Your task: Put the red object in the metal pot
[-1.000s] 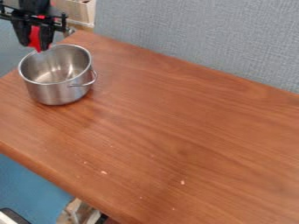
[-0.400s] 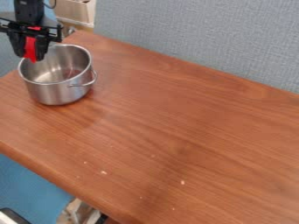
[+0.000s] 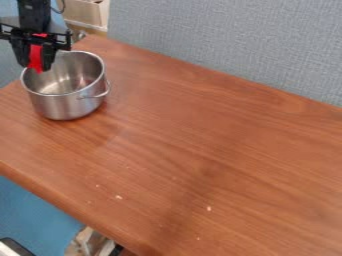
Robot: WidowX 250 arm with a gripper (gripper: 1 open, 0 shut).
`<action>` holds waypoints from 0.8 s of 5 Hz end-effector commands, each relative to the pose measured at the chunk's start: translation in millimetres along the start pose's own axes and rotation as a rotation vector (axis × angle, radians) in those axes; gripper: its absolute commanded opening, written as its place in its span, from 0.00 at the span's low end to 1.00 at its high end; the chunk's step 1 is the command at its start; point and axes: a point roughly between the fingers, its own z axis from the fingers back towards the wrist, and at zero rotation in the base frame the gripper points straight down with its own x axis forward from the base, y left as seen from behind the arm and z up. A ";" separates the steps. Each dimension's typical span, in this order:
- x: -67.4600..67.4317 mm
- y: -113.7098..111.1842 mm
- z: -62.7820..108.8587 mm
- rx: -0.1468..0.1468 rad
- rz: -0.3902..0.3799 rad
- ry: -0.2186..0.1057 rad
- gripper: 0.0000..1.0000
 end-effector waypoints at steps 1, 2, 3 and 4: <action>8.7 13.6 14.4 0.021 0.049 -0.057 0.00; 9.9 13.8 11.7 0.025 0.058 -0.054 0.00; 10.8 13.5 9.1 0.029 0.067 -0.051 0.00; 11.6 12.5 6.8 0.033 0.074 -0.048 0.00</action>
